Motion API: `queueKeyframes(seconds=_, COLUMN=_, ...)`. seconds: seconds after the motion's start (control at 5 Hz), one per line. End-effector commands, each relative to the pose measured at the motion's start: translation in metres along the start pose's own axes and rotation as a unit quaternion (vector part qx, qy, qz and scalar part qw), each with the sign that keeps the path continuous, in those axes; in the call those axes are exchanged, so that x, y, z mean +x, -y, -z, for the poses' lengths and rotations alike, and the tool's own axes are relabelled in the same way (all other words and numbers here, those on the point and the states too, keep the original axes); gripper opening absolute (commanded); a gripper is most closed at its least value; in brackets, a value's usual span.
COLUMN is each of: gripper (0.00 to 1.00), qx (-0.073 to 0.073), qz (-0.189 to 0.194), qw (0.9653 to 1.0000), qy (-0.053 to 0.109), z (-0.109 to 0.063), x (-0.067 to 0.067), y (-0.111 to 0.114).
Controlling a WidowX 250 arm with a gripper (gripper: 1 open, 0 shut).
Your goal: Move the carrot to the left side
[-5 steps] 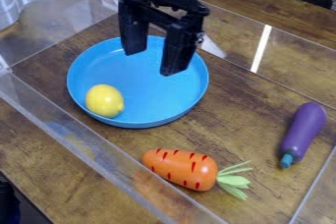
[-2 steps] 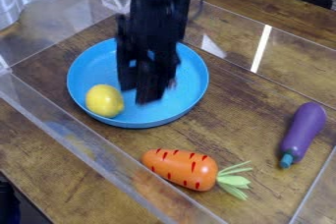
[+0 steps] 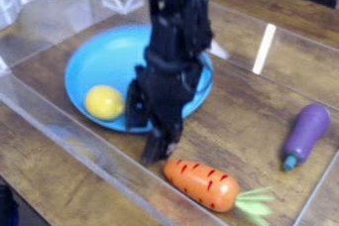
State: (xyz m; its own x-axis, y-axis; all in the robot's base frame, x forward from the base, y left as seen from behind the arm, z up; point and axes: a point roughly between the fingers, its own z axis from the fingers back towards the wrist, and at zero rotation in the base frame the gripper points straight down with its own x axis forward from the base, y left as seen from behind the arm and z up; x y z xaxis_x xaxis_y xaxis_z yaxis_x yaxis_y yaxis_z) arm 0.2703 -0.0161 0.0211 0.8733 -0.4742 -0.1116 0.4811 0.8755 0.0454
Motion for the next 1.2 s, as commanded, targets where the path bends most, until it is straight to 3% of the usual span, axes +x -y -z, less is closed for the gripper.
queueKeyframes(seconds=0.0, gripper=1.0, qx=0.018, qz=0.066, qw=0.9975, qy=0.016, z=-0.004, x=0.011, y=0.017)
queueKeyframes(seconds=0.2, gripper=1.0, qx=0.019, qz=0.081, qw=0.9964, qy=0.018, z=-0.004, x=0.017, y=0.024)
queueKeyframes(seconds=0.6, gripper=1.0, qx=0.02, qz=0.143, qw=0.9892, qy=0.023, z=-0.004, x=0.019, y=0.027)
queueKeyframes(seconds=1.0, gripper=1.0, qx=0.014, qz=0.135, qw=0.9905, qy=0.025, z=-0.003, x=0.019, y=0.029)
